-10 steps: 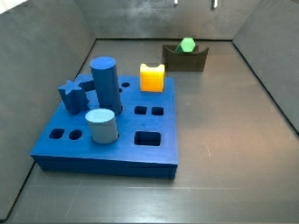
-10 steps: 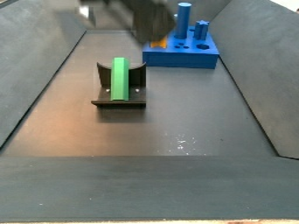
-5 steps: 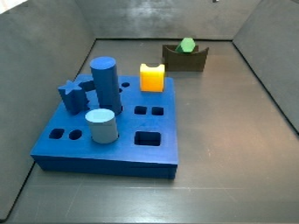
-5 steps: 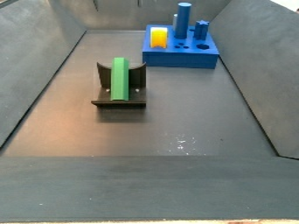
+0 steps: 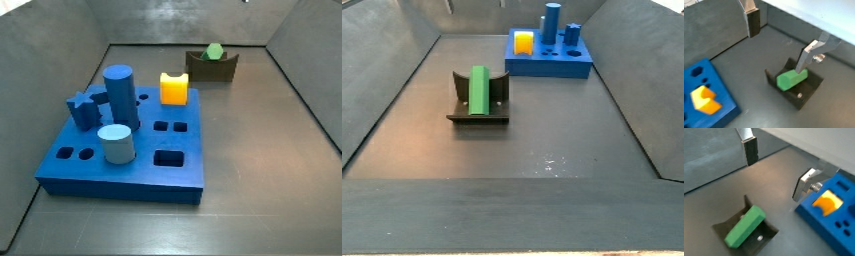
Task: Pick up the hexagon object. Move up. Place the hexagon object on the fixture. Regrasp the hexagon object. Move to above the board. Insert the hexagon object.
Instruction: Regrasp the hexagon object.
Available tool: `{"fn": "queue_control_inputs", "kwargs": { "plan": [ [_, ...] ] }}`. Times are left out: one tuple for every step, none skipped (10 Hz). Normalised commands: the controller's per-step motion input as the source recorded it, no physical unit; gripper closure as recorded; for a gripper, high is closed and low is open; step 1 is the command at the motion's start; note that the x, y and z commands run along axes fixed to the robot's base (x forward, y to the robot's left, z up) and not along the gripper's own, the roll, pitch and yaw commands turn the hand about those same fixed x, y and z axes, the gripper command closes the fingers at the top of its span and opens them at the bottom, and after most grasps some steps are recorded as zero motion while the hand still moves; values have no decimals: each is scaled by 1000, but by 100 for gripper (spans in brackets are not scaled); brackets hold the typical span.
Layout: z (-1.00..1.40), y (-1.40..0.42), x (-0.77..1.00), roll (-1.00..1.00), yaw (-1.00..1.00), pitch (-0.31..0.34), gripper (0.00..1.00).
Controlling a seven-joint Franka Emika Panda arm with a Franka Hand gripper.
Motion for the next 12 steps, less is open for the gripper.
{"fn": "queue_control_inputs", "kwargs": {
  "plan": [
    [-3, -20, -19, 1000, 17, -8, 0],
    [-2, -19, -19, 1000, 19, -10, 0],
    [3, -15, -17, 1000, 20, -9, 0],
    [8, -20, -10, 1000, 21, -3, 0],
    [9, -18, -3, 1000, 22, 0, 0],
    [-2, -21, 15, 1000, 25, 8, 0],
    [-8, -21, 29, 1000, 27, 18, 0],
    [-6, -25, 43, 1000, 31, 31, 0],
    [-7, -26, 49, 1000, 34, 41, 0],
    [-16, -29, 69, 1000, 42, 62, 0],
    [-14, -34, 80, 1000, 51, 84, 0],
    [-9, -36, 89, 1000, 64, 111, 0]
  ]
}}
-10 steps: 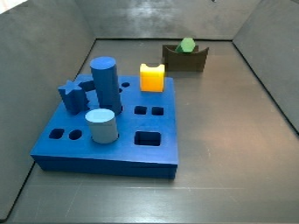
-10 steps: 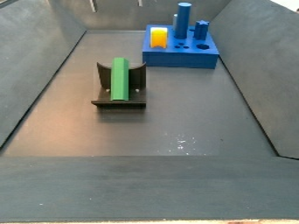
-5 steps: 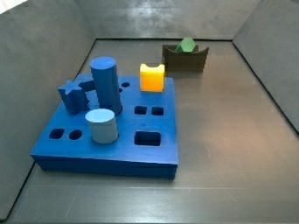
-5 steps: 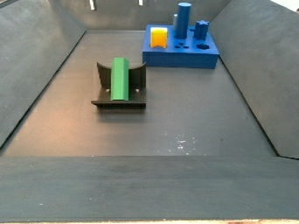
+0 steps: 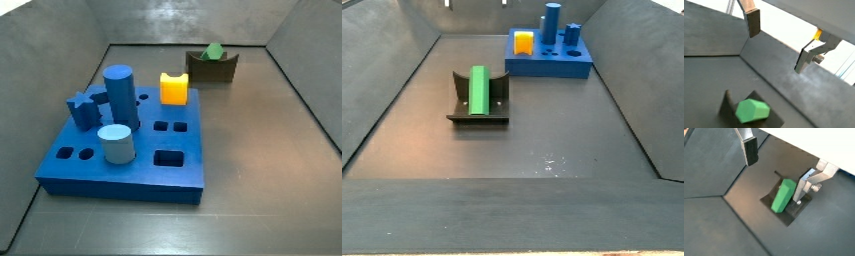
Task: Pick up the hexagon object. Move up. Place the hexagon object on the fixture. Regrasp the hexagon object. Move to above the board. Insert the hexagon object.
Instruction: Regrasp the hexagon object.
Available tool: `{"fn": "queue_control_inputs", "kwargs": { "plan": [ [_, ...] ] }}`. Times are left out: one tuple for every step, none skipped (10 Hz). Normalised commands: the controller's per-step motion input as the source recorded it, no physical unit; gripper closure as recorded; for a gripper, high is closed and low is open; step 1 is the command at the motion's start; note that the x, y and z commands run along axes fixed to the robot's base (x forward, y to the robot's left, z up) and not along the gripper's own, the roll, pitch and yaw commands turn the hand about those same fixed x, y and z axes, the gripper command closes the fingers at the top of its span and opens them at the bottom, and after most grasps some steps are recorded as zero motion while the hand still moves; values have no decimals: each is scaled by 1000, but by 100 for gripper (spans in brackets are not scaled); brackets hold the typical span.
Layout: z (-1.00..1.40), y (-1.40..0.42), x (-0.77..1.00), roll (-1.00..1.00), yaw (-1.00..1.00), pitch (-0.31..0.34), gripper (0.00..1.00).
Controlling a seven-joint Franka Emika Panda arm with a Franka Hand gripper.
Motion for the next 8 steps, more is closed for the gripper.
{"fn": "queue_control_inputs", "kwargs": {
  "plan": [
    [-14, -40, 100, 1000, 85, 141, 0],
    [-24, -41, 105, 903, 117, 172, 0],
    [-19, -46, 105, 719, 139, 166, 0],
    [-21, -44, 107, 476, 166, 148, 0],
    [-16, -37, 105, 321, 180, 127, 0],
    [-8, -31, 99, 255, 188, 108, 0],
    [-1000, 73, 35, 135, 195, 146, 0],
    [-1000, 72, 40, 121, 201, 110, 0]
  ]
}}
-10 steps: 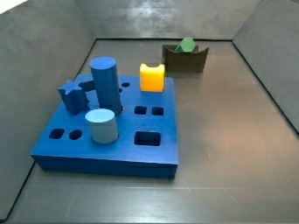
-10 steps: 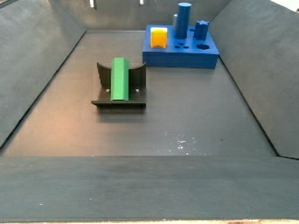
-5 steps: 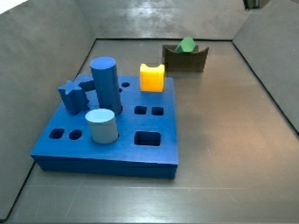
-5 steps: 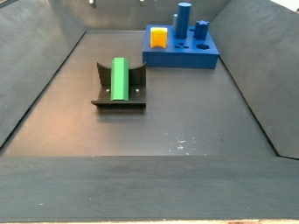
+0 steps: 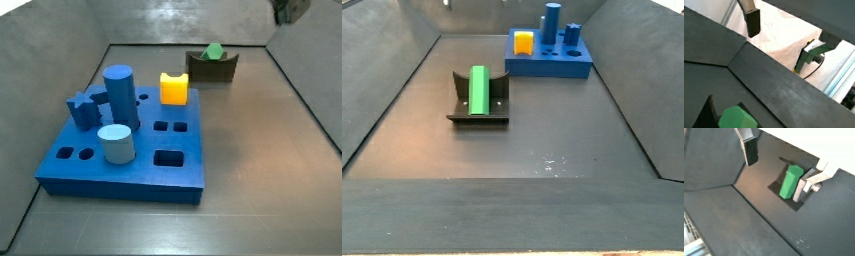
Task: Pick up the hexagon object. Move up. Place the hexagon object on the fixture. Regrasp the hexagon object. Move to above the board. Insert the hexagon object.
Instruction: Regrasp the hexagon object.
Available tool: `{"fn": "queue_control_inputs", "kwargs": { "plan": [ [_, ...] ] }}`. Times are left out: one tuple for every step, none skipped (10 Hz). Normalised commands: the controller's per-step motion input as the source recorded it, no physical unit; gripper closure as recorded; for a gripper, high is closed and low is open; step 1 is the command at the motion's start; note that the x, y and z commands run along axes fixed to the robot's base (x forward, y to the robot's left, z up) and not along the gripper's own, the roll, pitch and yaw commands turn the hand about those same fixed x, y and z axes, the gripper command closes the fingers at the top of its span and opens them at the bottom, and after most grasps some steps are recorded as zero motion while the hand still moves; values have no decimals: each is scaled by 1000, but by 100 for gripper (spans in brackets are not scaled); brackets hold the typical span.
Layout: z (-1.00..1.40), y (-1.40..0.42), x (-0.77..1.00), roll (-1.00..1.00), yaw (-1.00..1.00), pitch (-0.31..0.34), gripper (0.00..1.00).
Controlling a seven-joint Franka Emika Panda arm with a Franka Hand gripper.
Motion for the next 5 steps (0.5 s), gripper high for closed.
{"fn": "queue_control_inputs", "kwargs": {
  "plan": [
    [-1000, 64, 53, 117, 202, 65, 0],
    [-1000, 58, 66, 109, 197, 22, 0],
    [-1000, 55, 75, 102, 181, -15, 0],
    [-1000, 49, 86, 92, 152, -58, 0],
    [-1000, 45, 96, 86, 123, -84, 0]
  ]
}}
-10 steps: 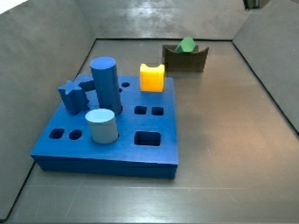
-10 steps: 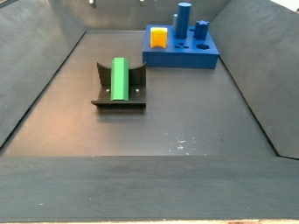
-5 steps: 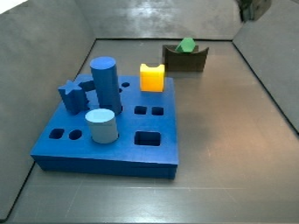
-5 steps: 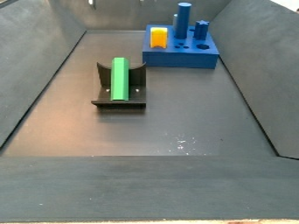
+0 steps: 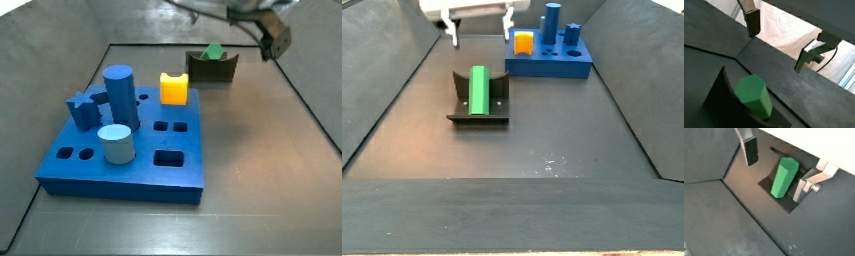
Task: Pick up the hexagon object. Move up. Place the hexagon object on the fixture. Regrasp the hexagon object. Move to above the board. Insert the hexagon object.
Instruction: Regrasp the hexagon object.
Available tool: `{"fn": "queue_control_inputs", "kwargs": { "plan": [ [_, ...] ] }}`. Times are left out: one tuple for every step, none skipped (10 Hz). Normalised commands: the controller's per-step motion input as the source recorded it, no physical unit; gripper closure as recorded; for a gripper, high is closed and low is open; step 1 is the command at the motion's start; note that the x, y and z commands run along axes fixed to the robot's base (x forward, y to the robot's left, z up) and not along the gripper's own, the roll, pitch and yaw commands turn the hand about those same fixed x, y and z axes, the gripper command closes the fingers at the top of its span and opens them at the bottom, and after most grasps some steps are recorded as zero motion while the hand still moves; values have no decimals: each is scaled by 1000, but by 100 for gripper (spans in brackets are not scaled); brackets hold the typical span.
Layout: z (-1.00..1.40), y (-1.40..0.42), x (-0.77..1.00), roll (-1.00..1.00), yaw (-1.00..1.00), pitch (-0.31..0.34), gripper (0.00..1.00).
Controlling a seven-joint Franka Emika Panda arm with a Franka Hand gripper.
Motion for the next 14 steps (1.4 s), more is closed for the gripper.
{"fn": "queue_control_inputs", "kwargs": {
  "plan": [
    [-1000, 43, 100, 83, 103, -99, 0],
    [-1000, 37, 106, 78, 63, -111, 0],
    [-1000, 31, 118, 76, 28, -110, 0],
    [-945, 26, 121, 71, 0, -96, 0],
    [-844, 19, 112, 73, -12, -85, 0],
    [-600, 6, 89, 75, -32, -49, 0],
    [-502, 2, 85, 71, -35, -36, 0],
    [-319, 2, 79, 66, -30, -16, 0],
    [-206, -3, 50, 56, -20, 11, 0],
    [-167, -8, 12, 60, -23, 11, 0],
    [-168, -7, 12, 60, -23, 11, 0],
    [-168, -7, 12, 60, -21, 11, 0],
    [-168, -7, 12, 60, -20, 12, 0],
    [0, 0, 0, 0, 0, 0, 100]
  ]
}}
